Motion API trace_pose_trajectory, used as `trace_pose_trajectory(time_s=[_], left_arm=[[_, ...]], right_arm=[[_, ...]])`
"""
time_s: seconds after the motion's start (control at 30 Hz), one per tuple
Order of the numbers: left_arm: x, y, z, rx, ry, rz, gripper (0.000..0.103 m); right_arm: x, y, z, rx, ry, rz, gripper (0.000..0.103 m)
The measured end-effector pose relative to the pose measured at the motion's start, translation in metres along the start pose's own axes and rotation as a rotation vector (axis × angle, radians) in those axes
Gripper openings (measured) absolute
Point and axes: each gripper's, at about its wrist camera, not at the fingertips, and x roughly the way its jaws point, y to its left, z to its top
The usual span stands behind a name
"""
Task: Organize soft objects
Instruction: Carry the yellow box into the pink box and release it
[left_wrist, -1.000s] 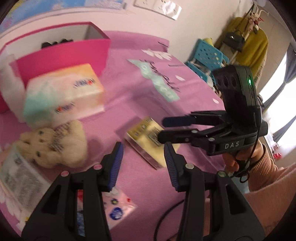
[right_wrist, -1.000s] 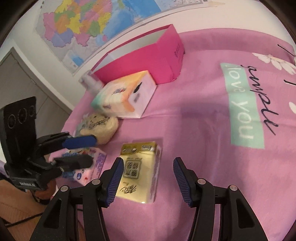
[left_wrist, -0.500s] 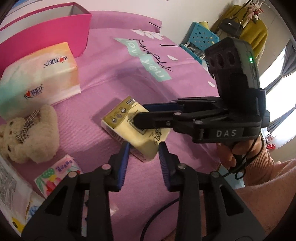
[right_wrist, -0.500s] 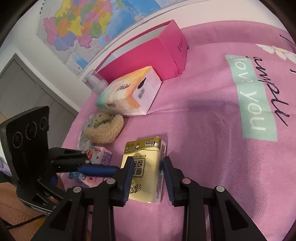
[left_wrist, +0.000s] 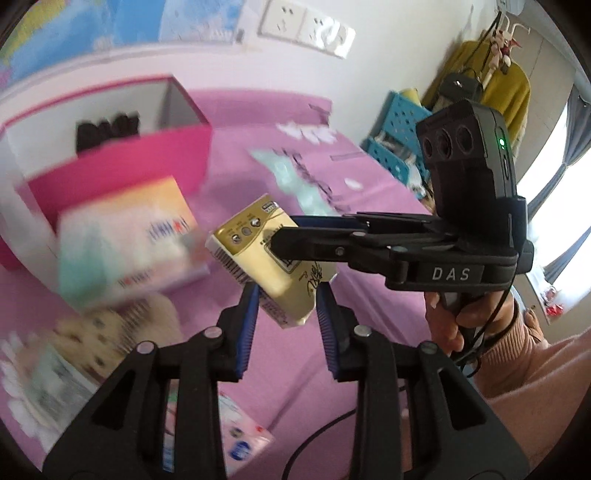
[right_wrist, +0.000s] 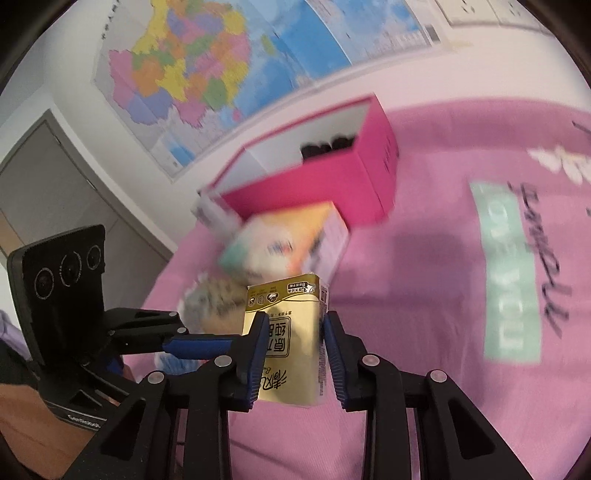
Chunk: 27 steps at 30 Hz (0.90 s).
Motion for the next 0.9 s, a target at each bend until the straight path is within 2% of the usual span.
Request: trace_pose_trajectory(time_s=[0.23,0.47,0.63,0.9], left_arm=[[-0.016,0.021,0.039,0.003,-0.086,0.078,0.034],[-0.021,0.045,0.08,-0.019,-0.132,0.134,0.034],[-0.014,0.061,0.106,-0.038,-0.133,0.173,0.034],[0.01,0.088,0.13,-0.092,-0.102,0.202,0.034]], right_arm=[[0.005,0.016,0.045,-0.053,-0.079,0.022,0.031],[0.02,0.02,0.093,-0.068,-0.133,0.033,0.031],[0.035,0.011,0.124,-0.031,-0.155,0.051,0.03],[0.06,0.003,0.153,-0.012,-0.165,-0.003,0.03]])
